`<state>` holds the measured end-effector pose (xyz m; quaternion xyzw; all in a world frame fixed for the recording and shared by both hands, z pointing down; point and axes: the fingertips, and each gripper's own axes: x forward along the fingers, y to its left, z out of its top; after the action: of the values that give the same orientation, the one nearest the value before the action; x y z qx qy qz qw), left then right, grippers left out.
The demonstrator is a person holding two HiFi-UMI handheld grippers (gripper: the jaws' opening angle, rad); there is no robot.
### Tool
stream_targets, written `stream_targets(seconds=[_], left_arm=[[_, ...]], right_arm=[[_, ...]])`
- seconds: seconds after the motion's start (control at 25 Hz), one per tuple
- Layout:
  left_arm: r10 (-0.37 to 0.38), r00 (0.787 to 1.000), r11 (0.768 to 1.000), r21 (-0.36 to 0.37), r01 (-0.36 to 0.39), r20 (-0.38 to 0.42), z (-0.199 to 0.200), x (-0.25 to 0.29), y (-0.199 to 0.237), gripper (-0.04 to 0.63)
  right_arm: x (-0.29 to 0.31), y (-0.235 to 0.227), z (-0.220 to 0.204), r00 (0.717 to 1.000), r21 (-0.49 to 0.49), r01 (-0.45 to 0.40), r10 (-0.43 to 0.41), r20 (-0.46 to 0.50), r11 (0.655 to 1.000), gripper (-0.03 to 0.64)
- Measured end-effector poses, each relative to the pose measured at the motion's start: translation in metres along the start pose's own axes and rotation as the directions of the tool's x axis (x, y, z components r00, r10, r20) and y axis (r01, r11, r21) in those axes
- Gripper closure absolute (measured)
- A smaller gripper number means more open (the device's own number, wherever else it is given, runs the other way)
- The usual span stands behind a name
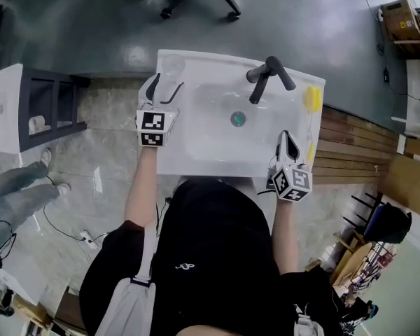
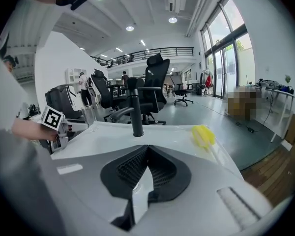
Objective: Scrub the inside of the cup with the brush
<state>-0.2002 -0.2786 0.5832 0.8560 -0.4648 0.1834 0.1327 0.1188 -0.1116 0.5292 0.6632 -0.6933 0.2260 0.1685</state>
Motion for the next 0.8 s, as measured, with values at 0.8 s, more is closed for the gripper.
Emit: stream_targets(seconds=[0.8], left_arm=[[0.14, 0.975, 0.989, -0.064, -0.13, 0.174, 0.081, -0.096, -0.051, 0.479]], right_arm=[[0.006, 0.025, 0.075, 0.966, 0.011, -0.119, 0.113, 0.231, 0.993, 0.615]])
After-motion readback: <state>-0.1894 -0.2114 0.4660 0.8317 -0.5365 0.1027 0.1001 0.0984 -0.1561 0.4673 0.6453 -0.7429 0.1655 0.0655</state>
